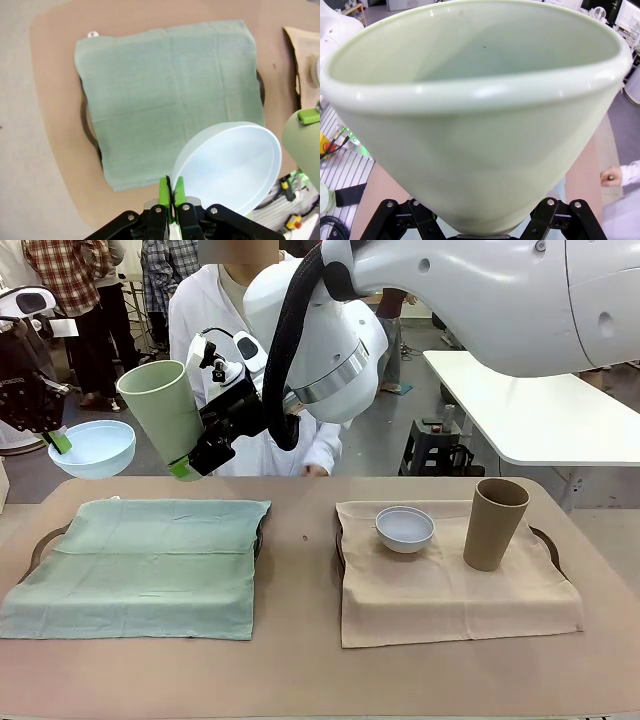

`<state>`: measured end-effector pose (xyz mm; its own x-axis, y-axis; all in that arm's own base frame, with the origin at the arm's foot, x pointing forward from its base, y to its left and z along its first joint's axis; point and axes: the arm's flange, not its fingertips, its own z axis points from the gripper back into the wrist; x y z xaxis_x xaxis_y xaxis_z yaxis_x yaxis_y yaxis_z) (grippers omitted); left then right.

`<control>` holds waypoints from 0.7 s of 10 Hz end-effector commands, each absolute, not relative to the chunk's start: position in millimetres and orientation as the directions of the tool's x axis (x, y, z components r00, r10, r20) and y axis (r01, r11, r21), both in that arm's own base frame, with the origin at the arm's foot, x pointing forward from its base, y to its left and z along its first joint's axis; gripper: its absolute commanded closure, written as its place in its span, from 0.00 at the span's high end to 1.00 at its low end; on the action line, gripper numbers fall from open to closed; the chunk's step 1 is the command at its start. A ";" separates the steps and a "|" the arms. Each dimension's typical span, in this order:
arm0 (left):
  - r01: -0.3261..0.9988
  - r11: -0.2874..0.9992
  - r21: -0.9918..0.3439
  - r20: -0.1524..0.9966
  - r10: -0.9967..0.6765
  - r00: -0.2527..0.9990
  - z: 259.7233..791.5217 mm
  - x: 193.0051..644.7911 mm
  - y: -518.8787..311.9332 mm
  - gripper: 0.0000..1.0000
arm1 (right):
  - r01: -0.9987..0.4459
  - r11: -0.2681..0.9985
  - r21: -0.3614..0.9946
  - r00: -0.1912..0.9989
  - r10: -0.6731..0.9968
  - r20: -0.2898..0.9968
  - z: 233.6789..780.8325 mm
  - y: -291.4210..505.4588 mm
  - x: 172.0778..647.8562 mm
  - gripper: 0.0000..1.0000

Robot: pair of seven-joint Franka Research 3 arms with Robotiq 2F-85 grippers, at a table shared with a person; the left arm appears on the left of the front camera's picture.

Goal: Set up a tray with a mat and arrange the tableware.
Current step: Place the Picnic Bowl and Reusable plastic cup back onto the Handle tray in front of the human's position.

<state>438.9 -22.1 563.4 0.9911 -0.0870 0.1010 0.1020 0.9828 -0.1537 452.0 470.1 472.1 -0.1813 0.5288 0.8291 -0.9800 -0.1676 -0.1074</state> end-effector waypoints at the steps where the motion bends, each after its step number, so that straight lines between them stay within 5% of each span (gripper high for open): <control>1: 0.111 0.982 -0.151 0.108 -0.096 0.990 566.5 439.7 -22.3 0.00 | -0.980 -0.166 -0.114 -0.186 0.531 0.827 474.8 469.2 450.5 0.18; 4: 0.111 0.982 -0.151 0.108 -0.096 0.990 566.5 439.7 -22.3 0.00 | -0.980 -0.166 -0.114 -0.186 0.531 0.827 474.8 469.2 450.5 0.18; 5: 0.102 0.983 -0.154 0.101 -0.087 0.991 563.5 438.9 -22.1 0.04 | -0.980 -0.168 -0.107 -0.181 0.529 0.829 472.1 470.1 452.0 0.78; 7: 0.113 0.975 -0.190 0.061 -0.103 0.993 519.1 466.4 -12.1 0.04 | -0.987 -0.136 -0.086 -0.138 0.442 0.886 430.4 453.3 480.3 0.78</control>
